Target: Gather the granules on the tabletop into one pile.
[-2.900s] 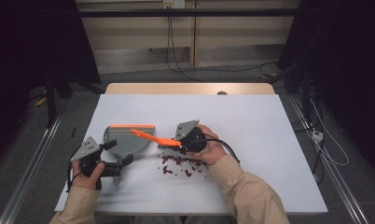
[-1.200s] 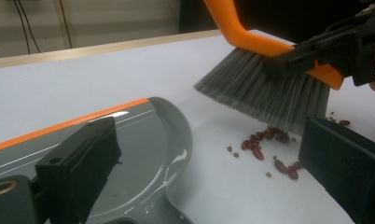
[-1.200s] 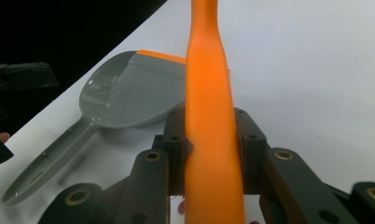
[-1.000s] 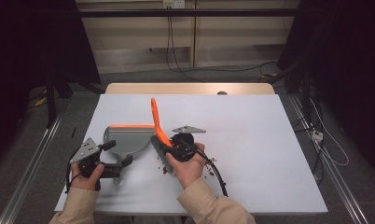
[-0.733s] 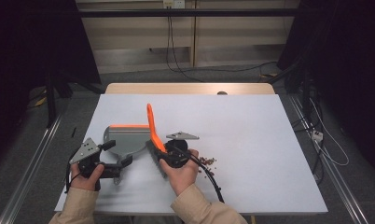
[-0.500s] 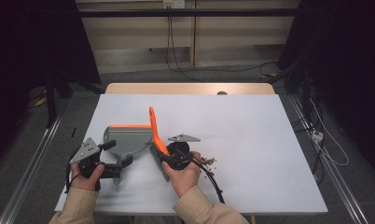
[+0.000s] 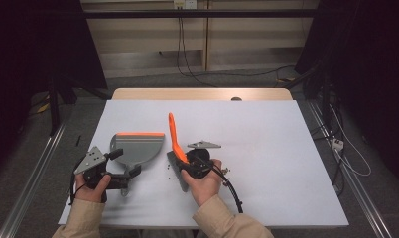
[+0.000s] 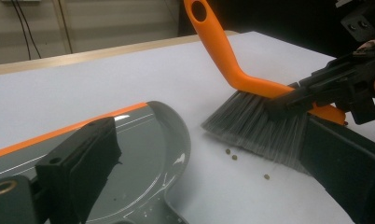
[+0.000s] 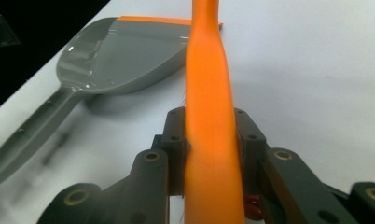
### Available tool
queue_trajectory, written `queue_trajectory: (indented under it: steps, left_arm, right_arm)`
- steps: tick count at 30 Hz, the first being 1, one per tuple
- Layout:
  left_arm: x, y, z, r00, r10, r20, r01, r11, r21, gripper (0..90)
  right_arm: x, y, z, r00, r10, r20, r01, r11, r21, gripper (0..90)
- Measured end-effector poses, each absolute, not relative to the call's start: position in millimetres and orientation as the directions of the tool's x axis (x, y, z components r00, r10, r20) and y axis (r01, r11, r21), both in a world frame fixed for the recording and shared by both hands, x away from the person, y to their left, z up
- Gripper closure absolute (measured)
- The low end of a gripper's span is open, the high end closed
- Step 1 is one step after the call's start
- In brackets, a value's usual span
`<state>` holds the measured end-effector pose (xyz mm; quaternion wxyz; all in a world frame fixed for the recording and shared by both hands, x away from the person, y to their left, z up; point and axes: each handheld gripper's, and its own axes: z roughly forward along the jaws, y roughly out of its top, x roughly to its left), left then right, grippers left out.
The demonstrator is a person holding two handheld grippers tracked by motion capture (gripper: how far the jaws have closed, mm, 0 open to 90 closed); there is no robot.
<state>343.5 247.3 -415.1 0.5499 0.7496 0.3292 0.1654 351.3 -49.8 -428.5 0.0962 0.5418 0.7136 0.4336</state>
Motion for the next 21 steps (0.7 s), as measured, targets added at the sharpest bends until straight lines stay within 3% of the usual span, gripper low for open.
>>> queue_trajectory:
  steps: [9, 21]
  left_arm:
    - [343.8, 245.9, -415.4, 0.728, 0.676, -0.116, 0.315, -0.178, 0.932, 4.7]
    - [343.6, 245.8, -414.9, 0.728, 0.675, -0.117, 0.314, -0.177, 0.933, 4.7]
  right_arm:
    - [352.7, -59.3, -424.9, -0.379, 0.849, 0.368, 0.700, 0.003, 0.714, 71.4]
    - [339.6, -26.6, -425.7, -0.448, 0.784, 0.430, 0.737, 0.052, 0.674, 71.4]
